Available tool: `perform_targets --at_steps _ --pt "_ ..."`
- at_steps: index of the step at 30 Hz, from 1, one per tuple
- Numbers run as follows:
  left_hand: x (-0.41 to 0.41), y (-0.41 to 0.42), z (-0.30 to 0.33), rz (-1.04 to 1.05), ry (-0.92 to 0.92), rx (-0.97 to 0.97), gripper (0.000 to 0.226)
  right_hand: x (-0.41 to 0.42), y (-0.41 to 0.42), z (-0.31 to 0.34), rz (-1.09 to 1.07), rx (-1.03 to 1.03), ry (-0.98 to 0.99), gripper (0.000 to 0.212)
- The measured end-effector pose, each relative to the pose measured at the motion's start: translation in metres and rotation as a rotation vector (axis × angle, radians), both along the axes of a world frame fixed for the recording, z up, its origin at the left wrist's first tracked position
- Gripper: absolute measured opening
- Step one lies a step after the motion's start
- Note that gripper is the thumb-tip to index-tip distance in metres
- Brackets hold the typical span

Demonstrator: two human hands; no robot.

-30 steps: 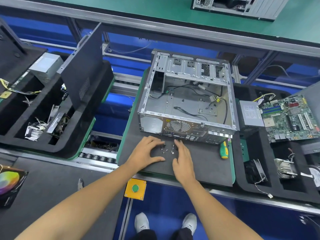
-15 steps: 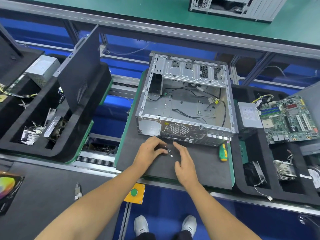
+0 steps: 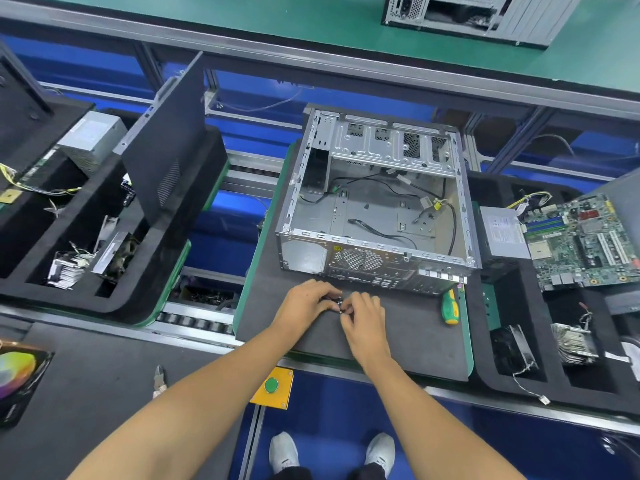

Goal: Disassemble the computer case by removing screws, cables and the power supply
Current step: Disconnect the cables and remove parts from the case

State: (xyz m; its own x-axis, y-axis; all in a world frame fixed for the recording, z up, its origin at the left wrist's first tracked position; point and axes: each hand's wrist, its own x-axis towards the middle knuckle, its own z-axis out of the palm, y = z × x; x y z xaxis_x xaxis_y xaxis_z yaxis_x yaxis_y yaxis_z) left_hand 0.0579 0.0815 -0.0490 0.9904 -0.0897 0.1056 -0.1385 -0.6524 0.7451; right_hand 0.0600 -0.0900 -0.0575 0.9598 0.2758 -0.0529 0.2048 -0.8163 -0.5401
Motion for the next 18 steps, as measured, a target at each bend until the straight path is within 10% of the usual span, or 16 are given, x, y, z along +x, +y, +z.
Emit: perform_targets --at_steps 18 --pt "-0.011 0.009 -0.003 0.01 -0.061 0.04 0.037 0.011 0.005 0.004 -0.101 0.053 0.006 0.018"
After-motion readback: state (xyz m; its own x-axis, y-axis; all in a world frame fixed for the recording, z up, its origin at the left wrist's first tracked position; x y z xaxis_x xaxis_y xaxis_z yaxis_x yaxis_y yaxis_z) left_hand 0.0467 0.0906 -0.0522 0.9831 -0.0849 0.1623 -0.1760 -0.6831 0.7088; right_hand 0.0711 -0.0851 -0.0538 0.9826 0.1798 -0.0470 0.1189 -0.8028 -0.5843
